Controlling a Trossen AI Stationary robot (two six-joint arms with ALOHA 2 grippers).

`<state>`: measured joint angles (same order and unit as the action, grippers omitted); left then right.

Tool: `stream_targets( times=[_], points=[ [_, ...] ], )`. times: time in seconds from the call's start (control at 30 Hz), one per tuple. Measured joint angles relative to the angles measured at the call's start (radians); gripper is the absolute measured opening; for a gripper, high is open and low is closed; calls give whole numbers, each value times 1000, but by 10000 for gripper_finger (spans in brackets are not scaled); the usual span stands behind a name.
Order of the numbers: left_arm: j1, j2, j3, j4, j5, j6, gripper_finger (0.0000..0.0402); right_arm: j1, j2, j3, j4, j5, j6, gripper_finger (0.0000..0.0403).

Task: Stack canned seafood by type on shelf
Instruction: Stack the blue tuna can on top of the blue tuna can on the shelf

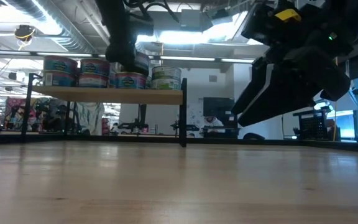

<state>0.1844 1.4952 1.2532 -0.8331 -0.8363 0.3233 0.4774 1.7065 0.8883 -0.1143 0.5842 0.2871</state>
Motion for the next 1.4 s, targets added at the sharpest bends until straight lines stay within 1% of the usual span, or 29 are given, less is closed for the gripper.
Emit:
stream_targets(
  times=[0.1, 0.33, 0.53, 0.67, 0.97, 1.2, 1.4],
  points=[
    [0, 0, 13, -2, 38, -8, 272, 0, 0, 0, 0, 0, 1, 326],
    [-1, 0, 60, -85, 91, -21, 276, 0, 0, 0, 0, 0, 4, 326],
    [6, -1, 63, -148, 81, -33, 276, 0, 0, 0, 0, 0, 4, 326],
    [6, -1, 64, -155, 80, -32, 276, 0, 0, 0, 1, 0, 4, 326],
    [20, -1, 119, -206, 139, -55, 276, 0, 0, 1, 10, 0, 4, 326],
    [46, 0, 121, -218, 112, -44, 276, 0, 0, 1, 10, 0, 24, 326],
    [39, 0, 121, -220, 112, -64, 276, 0, 0, 1, 9, 0, 28, 326]
  ],
)
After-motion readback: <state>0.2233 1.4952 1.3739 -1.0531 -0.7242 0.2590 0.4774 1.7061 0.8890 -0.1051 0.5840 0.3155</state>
